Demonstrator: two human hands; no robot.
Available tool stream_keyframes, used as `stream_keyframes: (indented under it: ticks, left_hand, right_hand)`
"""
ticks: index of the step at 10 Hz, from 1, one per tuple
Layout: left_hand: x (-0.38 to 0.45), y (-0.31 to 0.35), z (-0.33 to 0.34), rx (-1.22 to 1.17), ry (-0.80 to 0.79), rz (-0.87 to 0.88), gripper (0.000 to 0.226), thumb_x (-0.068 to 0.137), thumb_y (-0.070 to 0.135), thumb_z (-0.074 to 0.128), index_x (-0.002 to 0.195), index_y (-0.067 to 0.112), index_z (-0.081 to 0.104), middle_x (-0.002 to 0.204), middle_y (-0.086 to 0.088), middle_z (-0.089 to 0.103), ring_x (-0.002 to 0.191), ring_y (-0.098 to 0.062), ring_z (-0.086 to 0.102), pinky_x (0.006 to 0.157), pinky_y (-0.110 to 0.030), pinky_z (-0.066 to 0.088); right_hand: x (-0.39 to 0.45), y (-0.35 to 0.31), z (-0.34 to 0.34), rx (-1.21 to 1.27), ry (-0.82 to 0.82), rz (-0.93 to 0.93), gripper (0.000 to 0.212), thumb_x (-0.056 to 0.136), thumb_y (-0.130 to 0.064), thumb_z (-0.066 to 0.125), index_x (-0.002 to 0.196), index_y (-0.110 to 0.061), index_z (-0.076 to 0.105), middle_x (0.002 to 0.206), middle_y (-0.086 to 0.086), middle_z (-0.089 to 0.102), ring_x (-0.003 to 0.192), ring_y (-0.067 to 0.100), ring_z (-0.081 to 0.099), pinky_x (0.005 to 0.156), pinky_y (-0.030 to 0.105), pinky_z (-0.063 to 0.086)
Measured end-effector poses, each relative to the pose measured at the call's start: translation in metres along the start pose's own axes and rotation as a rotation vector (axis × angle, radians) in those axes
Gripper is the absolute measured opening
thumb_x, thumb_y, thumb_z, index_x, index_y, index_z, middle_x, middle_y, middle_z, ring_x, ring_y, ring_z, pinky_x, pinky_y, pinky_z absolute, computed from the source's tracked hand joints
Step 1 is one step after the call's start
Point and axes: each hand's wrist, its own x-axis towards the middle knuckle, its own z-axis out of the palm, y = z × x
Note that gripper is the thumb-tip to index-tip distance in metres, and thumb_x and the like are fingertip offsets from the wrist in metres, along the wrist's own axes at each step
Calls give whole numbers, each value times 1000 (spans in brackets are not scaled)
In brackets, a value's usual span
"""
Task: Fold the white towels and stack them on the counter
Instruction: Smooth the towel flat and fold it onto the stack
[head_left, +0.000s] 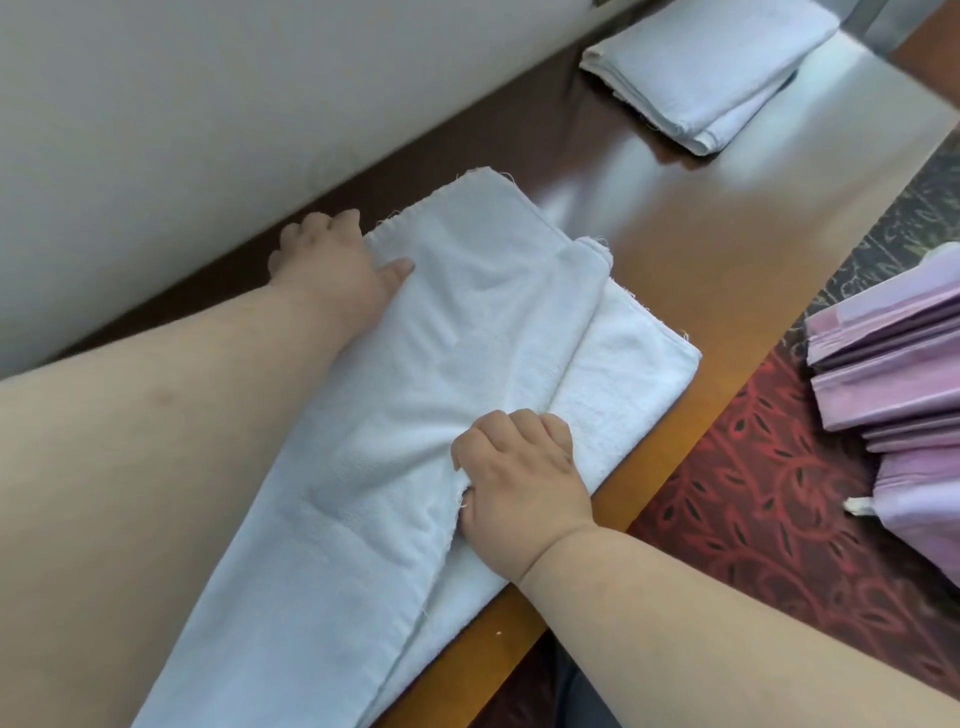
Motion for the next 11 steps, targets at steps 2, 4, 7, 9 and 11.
stream_keyframes:
  ticks: [2,4,7,9,11]
  left_hand:
    - [7,0,-18,-165,-179,53,38,84,63,61,81,25,52,88,-1,60,75,-20,53,64,-32,37]
    - [-31,20,-47,-216,43,265,34,86,43,69,96,24,43,79,7,46,65,-13,44,62,-32,31]
    - [-174,79,-26,-274,-197,555,44,88,18,48,125,42,43,99,9,47,85,-21,52,68,-32,41]
    - [-172,87,-5,-356,-229,521,41,93,26,47,127,49,43,111,1,54,93,-22,51,74,-34,44]
    - [-142,77,-3,-608,-352,284,33,97,30,52,129,35,47,120,10,59,102,-13,59,86,-29,49]
  right_hand:
    - [-1,-1,-1,-1,-17,0,18,66,-21,44,77,-19,57,81,-2,49,75,23,45,83,34,31]
    - [0,1,2,-3,-1,5,21,62,-14,54,82,-19,58,83,-3,51,78,23,47,87,34,32]
    - [-1,-5,3,16,-258,161,42,94,-29,50,134,-19,45,134,7,51,112,18,47,112,34,20]
    - [5,-11,-5,-421,-497,179,41,93,-47,50,131,-34,48,133,1,50,127,23,44,100,50,20]
    - [-2,-1,1,-54,-34,80,41,81,-30,52,117,-10,54,117,18,57,117,35,46,109,46,30]
